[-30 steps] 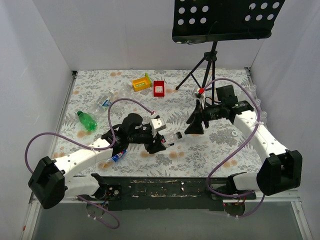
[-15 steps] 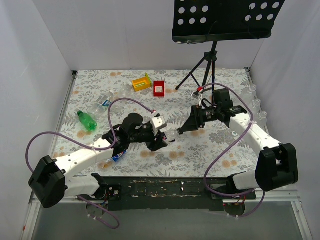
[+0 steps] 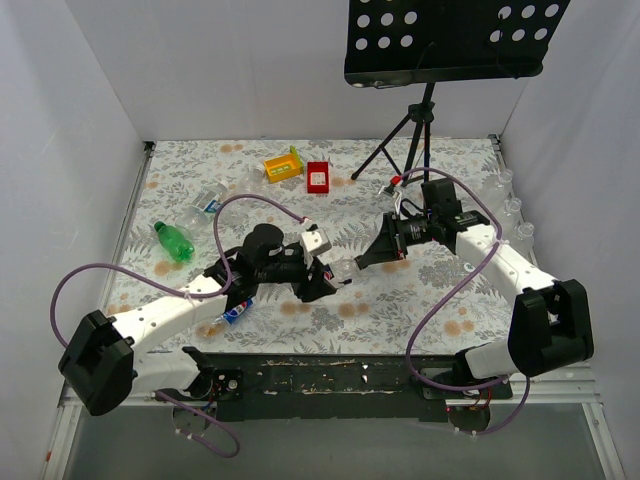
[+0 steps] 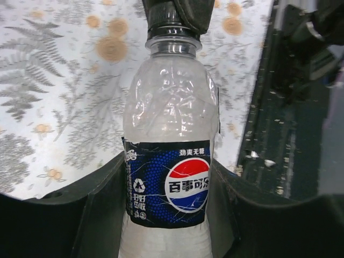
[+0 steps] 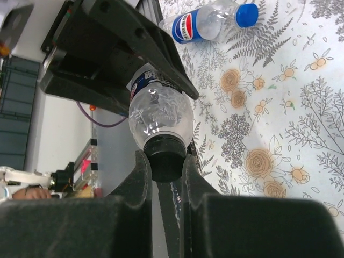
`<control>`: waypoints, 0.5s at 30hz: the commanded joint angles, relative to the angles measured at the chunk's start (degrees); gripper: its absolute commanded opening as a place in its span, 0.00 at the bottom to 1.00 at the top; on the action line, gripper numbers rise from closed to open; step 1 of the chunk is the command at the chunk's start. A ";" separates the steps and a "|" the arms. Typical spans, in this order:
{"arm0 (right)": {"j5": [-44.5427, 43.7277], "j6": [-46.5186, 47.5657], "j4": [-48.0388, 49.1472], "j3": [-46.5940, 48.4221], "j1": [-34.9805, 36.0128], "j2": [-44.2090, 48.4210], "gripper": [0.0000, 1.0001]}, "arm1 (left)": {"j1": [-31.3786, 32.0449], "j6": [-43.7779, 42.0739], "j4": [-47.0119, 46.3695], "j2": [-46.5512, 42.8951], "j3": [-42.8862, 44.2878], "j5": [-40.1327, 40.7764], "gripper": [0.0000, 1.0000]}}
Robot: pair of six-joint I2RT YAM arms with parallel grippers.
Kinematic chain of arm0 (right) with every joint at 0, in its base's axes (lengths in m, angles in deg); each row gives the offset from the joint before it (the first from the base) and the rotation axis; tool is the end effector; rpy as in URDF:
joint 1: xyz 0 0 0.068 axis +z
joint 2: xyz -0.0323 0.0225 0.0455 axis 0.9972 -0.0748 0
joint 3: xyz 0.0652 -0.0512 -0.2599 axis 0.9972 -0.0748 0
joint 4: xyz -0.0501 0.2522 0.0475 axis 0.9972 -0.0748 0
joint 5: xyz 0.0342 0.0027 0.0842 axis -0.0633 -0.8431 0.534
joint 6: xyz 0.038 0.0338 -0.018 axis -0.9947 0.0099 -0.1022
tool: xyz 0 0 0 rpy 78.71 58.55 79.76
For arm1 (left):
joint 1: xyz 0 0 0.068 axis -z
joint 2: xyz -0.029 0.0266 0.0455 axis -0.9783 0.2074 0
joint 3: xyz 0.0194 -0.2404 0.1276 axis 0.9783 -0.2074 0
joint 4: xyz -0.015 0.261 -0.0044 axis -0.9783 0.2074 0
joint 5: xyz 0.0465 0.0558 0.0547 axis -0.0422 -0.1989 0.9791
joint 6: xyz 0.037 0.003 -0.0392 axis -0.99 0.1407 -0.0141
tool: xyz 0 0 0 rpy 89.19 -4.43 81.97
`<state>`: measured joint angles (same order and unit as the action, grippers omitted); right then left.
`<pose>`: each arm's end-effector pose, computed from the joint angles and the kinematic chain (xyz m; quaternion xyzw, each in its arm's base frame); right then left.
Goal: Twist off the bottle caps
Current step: Unscrew the bottle cap from the plastic bottle.
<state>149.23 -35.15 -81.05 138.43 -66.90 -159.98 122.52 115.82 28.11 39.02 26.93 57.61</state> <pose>0.2592 0.1227 0.2643 -0.2777 0.7520 0.5658 0.1930 0.1728 -0.1937 0.2508 0.2076 0.8164 -0.4751 0.2544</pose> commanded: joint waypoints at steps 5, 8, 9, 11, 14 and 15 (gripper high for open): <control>10.74 59.01 -37.68 14.08 2.72 -0.18 0.01 | -11.96 12.67 -6.98 1.42 -1.18 -33.66 0.00; 6.35 85.94 -54.59 21.38 5.70 -3.00 0.01 | -13.73 15.49 -7.60 4.84 -0.39 -44.49 0.00; 3.73 88.27 -54.46 22.18 6.58 -2.74 0.01 | -13.82 15.85 -7.43 5.64 -0.04 -46.26 0.00; -1.46 92.77 -50.54 20.79 7.64 -0.47 0.01 | -13.99 16.20 -7.25 7.13 0.75 -49.43 0.00; -13.74 84.27 -33.59 14.66 10.19 6.03 0.01 | -14.08 15.24 -5.41 8.19 2.16 -50.85 0.00; -16.83 82.60 -29.80 12.46 10.63 8.14 0.01 | -14.08 14.45 -4.62 8.11 2.34 -50.24 0.00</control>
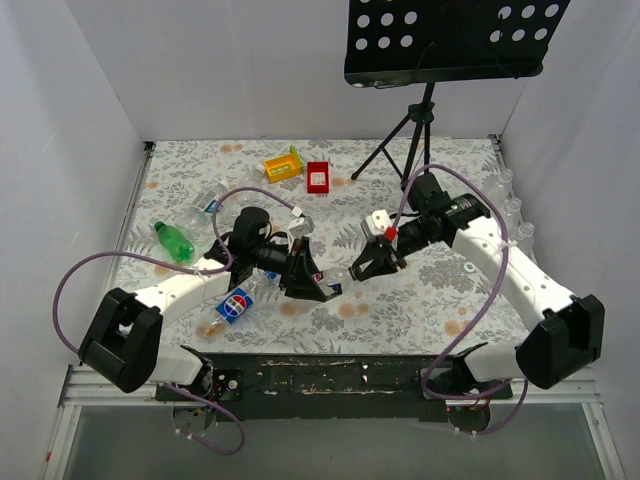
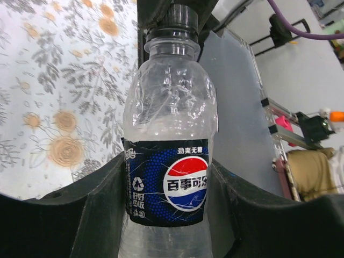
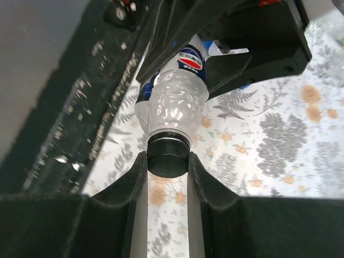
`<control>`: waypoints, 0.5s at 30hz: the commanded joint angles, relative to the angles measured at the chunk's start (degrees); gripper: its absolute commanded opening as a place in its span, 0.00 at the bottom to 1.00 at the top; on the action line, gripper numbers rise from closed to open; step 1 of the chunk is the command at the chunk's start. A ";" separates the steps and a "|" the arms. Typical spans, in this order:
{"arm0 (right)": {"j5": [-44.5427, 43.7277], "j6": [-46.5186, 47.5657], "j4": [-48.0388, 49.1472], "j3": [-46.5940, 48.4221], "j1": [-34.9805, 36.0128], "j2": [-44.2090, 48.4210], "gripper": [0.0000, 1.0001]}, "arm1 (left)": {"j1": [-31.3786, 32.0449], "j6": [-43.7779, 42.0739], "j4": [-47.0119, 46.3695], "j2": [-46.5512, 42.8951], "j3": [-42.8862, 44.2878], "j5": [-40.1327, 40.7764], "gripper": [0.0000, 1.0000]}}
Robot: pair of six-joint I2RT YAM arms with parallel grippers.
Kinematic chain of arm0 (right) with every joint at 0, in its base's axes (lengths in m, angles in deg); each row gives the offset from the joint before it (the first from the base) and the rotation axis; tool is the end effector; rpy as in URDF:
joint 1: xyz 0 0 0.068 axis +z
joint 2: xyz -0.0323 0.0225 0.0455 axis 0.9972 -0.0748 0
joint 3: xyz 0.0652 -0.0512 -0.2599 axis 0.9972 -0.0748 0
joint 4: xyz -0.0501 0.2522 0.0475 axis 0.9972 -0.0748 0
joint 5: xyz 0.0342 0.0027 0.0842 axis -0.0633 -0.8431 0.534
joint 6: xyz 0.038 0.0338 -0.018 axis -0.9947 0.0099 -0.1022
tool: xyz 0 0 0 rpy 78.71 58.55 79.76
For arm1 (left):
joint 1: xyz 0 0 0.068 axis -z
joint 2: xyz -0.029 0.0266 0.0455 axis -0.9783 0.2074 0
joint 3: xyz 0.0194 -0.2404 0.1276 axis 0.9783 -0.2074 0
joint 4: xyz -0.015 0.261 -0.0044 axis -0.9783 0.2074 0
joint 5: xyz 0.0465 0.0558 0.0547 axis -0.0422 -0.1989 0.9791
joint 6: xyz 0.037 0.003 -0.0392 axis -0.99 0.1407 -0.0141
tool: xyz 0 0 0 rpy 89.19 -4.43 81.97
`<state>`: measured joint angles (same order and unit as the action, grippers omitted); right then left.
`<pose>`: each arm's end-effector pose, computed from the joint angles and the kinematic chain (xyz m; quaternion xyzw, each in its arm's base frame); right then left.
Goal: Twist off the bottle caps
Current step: Unscrew the bottle cap from the plastic bottle.
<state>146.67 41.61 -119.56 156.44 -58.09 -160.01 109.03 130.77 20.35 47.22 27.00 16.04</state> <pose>0.2175 0.1498 0.3238 -0.6914 0.4733 0.4203 0.3483 0.2118 -0.1664 0.2369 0.1840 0.7407 -0.6461 0.0073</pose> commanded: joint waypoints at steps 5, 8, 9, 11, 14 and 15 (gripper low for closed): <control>-18.61 -2.95 16.04 -8.82 1.74 11.78 0.14 | -0.59 -7.43 11.13 -1.23 3.94 2.47 0.00; -17.91 -11.20 18.94 -9.88 1.30 13.01 0.52 | -0.51 -10.34 11.84 -5.70 3.42 11.60 0.00; -17.74 -15.14 19.99 -9.88 0.69 13.27 0.65 | -0.42 -11.04 12.02 -7.46 3.24 14.68 0.00; -14.94 -17.11 18.08 -9.10 -0.80 13.36 0.79 | 0.02 -13.33 12.81 -10.18 2.71 20.04 0.00; -10.28 -22.37 17.63 -7.78 -3.61 13.89 0.85 | 1.77 -16.84 13.69 -13.88 1.22 28.13 0.00; -8.70 -25.00 18.06 -7.60 -4.75 14.07 0.86 | 2.82 -17.90 13.86 -14.85 0.70 30.51 0.00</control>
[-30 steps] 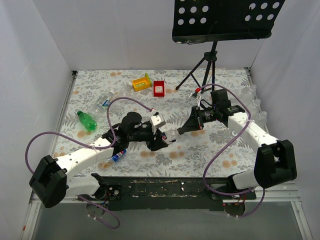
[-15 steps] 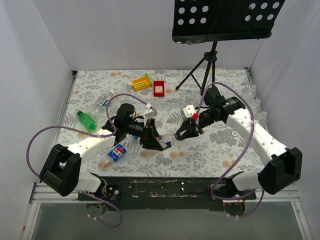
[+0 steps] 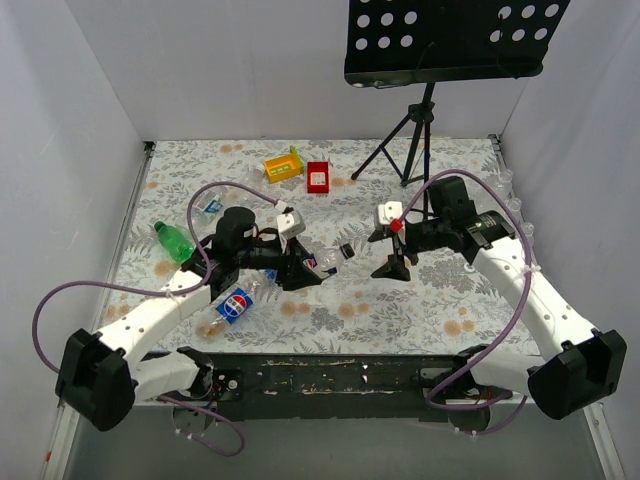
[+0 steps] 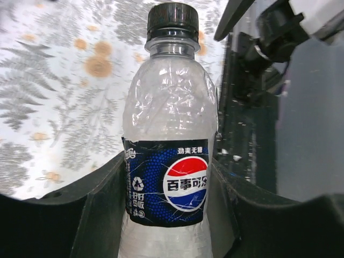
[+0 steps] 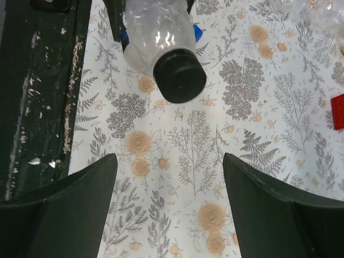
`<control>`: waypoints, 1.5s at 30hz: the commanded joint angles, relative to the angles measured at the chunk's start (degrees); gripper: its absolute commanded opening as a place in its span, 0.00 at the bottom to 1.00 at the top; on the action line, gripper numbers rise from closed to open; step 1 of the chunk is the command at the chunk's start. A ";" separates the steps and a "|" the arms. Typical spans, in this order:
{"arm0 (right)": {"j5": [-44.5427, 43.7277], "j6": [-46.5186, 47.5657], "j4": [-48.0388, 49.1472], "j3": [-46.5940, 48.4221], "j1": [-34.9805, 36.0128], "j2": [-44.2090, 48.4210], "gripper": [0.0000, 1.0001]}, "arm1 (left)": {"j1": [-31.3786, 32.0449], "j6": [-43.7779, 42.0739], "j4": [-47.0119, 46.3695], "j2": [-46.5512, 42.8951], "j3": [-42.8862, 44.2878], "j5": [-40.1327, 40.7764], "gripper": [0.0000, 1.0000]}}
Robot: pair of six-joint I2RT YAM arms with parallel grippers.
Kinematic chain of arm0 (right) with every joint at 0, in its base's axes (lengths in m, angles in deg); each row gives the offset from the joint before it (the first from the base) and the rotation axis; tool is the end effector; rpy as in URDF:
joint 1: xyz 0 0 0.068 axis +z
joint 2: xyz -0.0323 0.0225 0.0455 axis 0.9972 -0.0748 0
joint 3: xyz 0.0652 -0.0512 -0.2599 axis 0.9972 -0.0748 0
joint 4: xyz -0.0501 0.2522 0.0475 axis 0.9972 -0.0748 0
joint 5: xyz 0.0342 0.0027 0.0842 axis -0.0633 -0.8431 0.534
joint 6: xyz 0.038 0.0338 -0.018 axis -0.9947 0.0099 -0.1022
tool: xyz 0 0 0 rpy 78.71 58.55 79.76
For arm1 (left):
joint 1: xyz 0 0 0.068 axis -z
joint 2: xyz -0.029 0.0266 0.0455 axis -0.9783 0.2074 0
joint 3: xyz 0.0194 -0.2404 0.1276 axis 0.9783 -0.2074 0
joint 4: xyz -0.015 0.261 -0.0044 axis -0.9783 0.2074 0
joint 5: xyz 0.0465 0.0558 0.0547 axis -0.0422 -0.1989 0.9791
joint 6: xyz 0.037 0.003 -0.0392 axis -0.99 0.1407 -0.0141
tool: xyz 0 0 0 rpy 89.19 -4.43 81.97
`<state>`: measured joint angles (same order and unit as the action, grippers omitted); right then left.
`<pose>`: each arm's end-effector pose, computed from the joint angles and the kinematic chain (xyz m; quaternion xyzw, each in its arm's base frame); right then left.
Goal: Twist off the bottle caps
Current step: Unscrew the bottle cap from the plastic bottle.
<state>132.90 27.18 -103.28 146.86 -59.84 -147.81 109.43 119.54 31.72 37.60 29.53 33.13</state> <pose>0.2004 0.1274 0.3311 -0.6593 0.5471 0.2988 0.4204 0.1969 -0.1536 0.2709 0.1927 0.7776 -0.5746 0.1673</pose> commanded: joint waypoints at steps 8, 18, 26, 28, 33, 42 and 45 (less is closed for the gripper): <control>12.45 -31.42 6.18 -0.30 -13.64 2.57 0.90 | 14.38 -12.64 1.01 -10.51 -4.22 35.39 0.00; 22.05 -68.15 30.96 -14.63 -18.05 1.26 0.89 | 25.72 -16.95 -4.88 -6.48 -5.19 56.58 0.00; 18.54 -70.81 30.97 -14.55 -14.80 -2.87 0.86 | 28.98 -17.57 -9.01 -1.73 -3.25 59.06 0.00; 18.19 -70.98 30.96 -14.55 -13.66 -3.92 0.86 | 29.42 -17.57 -9.98 -1.29 -3.16 58.71 0.00; 17.22 -71.42 30.70 -14.11 -11.98 -6.47 0.84 | 30.30 -17.57 -11.39 -0.06 -2.46 58.97 0.00; 18.88 -71.42 31.05 -13.40 -11.19 -7.62 0.64 | 30.83 -17.48 -12.00 1.44 -2.20 58.62 0.00; 19.41 -72.21 32.28 -14.02 -11.19 -6.92 0.61 | 30.83 -17.48 -12.00 1.09 -2.63 58.53 0.00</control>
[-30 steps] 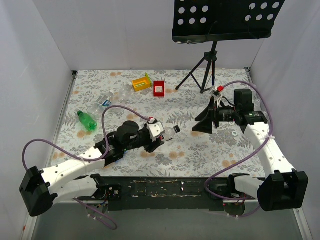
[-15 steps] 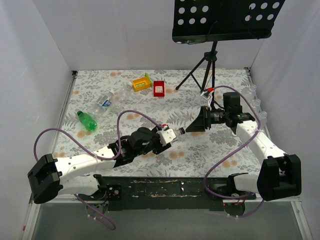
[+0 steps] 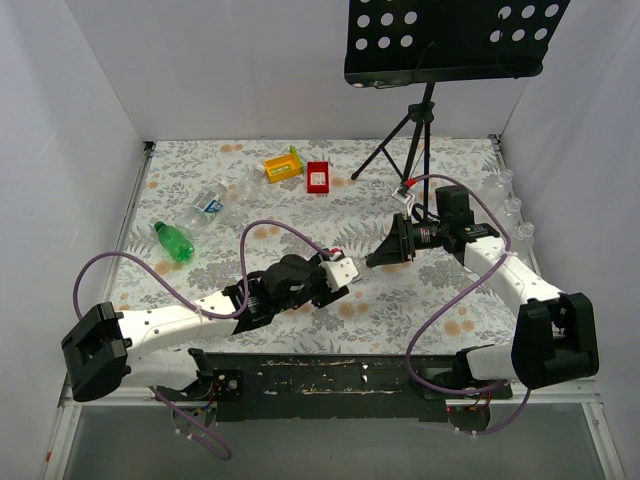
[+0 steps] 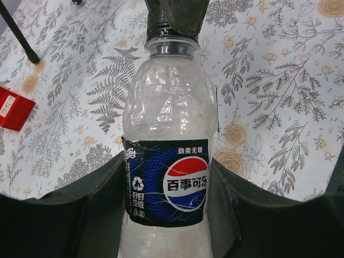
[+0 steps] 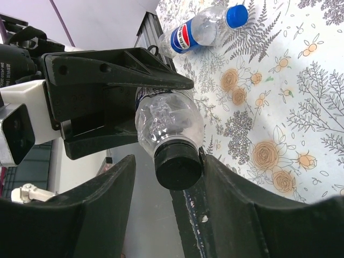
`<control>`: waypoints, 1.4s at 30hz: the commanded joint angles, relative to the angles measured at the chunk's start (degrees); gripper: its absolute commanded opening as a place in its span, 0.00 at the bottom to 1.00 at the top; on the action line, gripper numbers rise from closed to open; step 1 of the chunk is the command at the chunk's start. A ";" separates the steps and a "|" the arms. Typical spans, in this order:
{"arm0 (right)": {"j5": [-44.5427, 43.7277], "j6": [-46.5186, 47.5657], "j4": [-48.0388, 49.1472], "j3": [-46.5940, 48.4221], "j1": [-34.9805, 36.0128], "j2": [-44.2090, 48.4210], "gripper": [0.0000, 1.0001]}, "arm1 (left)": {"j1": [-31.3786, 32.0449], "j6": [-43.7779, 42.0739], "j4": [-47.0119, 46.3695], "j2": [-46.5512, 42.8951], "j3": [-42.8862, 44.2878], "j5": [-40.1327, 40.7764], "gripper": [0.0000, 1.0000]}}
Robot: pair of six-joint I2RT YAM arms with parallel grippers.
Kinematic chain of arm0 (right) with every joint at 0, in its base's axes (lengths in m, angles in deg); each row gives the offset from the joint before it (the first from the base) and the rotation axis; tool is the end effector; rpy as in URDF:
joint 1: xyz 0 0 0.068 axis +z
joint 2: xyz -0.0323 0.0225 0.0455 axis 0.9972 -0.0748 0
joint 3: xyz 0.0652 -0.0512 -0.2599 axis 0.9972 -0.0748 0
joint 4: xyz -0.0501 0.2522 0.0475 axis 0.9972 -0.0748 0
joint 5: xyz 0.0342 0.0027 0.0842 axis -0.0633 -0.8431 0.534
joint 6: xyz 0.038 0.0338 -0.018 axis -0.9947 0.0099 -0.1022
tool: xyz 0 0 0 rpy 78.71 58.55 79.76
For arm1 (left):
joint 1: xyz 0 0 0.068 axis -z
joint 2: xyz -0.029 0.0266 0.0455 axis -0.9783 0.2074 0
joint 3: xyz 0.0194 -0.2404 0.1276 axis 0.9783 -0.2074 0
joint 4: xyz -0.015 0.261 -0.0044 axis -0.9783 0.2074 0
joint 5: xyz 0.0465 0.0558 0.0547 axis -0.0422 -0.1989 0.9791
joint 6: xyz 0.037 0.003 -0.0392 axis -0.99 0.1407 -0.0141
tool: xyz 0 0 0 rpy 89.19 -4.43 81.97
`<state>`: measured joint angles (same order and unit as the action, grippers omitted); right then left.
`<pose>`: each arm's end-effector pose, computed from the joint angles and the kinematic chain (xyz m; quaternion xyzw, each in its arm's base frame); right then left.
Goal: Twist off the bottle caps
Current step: Unscrew the bottle cap from the plastic bottle.
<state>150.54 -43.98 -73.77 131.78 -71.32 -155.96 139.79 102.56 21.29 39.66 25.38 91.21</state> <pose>0.2521 0.0986 0.2549 -0.2139 0.7603 0.5804 0.1985 0.1291 -0.2337 0.2485 0.2764 0.7904 -0.3277 0.4375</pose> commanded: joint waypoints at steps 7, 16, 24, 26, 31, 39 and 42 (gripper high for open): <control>3.79 0.53 3.66 0.71 0.29 1.67 0.13 | 0.47 -0.24 -1.14 -2.19 0.73 -0.51 0.00; 6.35 38.09 -16.26 5.71 0.55 4.40 0.01 | -10.49 11.79 4.13 -7.91 0.20 -27.78 0.00; -2.69 86.63 -47.39 16.70 6.43 3.95 0.01 | -26.94 25.51 3.00 -2.04 2.57 -68.93 0.00; -8.91 91.92 -45.32 16.27 8.10 6.76 0.01 | -28.44 27.09 2.91 1.04 3.88 -76.85 0.00; -21.15 86.78 -35.91 13.72 9.95 10.64 0.01 | -29.33 23.34 9.66 5.45 7.49 -78.75 0.00; -17.31 62.35 -26.68 13.10 8.29 12.13 0.72 | -29.15 14.72 13.45 -0.51 7.67 -52.58 0.00; -13.71 57.32 -27.19 14.68 6.18 11.43 0.83 | -27.49 11.38 13.37 -5.17 5.74 -43.69 0.00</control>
<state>135.68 24.10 -102.14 144.74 -62.64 -145.14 111.35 120.15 32.64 41.71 32.40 34.09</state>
